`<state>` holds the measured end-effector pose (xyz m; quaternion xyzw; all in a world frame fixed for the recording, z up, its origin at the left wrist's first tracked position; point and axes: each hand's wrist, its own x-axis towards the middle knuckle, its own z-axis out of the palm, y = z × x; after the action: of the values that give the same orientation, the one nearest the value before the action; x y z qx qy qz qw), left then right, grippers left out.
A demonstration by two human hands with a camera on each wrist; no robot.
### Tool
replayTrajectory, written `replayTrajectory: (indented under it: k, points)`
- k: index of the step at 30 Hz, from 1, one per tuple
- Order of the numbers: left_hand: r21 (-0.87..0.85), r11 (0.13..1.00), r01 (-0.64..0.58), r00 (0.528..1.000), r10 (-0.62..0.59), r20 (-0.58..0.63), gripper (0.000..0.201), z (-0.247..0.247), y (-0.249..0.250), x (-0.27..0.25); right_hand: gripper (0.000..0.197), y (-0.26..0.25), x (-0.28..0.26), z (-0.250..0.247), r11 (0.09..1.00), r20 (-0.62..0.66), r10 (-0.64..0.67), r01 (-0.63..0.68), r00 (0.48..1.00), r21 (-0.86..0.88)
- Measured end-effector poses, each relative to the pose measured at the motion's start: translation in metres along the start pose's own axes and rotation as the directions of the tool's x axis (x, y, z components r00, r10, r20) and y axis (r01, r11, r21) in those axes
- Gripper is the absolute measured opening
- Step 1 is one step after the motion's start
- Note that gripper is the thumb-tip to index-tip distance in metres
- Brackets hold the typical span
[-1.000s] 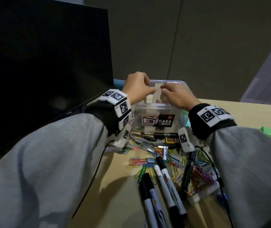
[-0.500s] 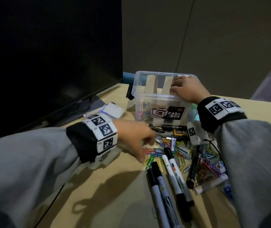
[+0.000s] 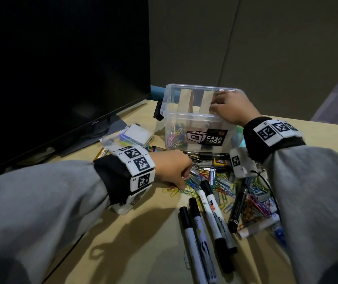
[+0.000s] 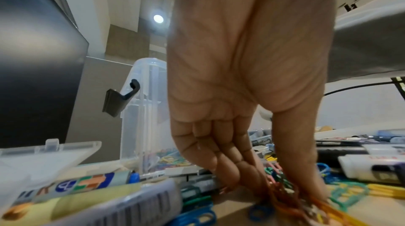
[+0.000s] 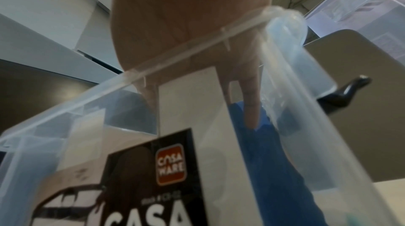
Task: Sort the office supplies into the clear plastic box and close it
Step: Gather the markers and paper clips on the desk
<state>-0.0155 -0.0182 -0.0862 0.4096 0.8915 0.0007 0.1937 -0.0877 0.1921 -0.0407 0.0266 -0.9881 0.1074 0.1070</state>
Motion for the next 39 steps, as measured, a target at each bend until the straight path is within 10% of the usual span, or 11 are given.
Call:
replayTrajectory:
  k: [23, 31, 39]
  points:
    - [-0.197, 0.980, 0.037, 0.984, -0.070, -0.166, 0.016, -0.053, -0.011, -0.007, 0.034, 0.001, 0.001, 0.000, 1.000, 0.017, 0.011, -0.012, 1.000, 0.021]
    - [-0.493, 0.868, -0.055, 0.897, -0.174, -0.407, 0.010, -0.114, -0.018, -0.003, 0.037, 0.005, 0.002, 0.004, 0.999, 0.002, 0.008, -0.008, 1.000, 0.048]
    - [-0.646, 0.760, 0.072, 0.820, -0.414, -0.396, 0.013, -0.128, -0.023, 0.044, 0.042, 0.003, -0.001, 0.001, 0.997, -0.003, 0.030, -0.030, 1.000, 0.073]
